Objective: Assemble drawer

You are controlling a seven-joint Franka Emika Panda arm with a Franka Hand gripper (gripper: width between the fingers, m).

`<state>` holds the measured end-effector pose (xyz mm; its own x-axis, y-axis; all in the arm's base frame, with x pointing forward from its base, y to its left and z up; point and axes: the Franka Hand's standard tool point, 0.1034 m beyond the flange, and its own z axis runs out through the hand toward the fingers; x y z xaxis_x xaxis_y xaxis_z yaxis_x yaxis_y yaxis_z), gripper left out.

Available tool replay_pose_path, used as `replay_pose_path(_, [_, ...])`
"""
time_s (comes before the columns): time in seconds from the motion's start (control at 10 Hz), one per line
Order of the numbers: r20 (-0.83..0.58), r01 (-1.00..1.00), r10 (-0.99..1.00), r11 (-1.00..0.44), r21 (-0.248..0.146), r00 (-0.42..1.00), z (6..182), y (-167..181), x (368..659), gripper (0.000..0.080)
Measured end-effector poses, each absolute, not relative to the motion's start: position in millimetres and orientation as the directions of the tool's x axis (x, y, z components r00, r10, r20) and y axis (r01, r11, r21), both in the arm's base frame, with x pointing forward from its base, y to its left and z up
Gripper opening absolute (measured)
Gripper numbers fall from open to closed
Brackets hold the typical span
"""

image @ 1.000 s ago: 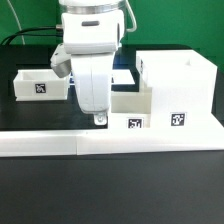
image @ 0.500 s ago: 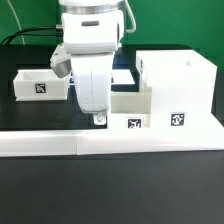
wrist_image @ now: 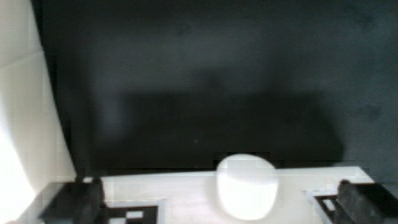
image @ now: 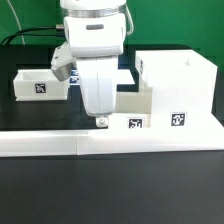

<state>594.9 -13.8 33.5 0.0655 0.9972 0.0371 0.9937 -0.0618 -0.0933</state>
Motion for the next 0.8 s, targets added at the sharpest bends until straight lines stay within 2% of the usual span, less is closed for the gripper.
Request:
replay_pose_path(0.2, [0.006,0.989,0.995,-0.1,-0.111,0.101,34.7,-12.6,593.1,0.0649])
replay_pose_path(0.8, [0.007,0.989,0.996,-0.092,-0.118,0.094,29.1,-20.0,585.4,0.0649])
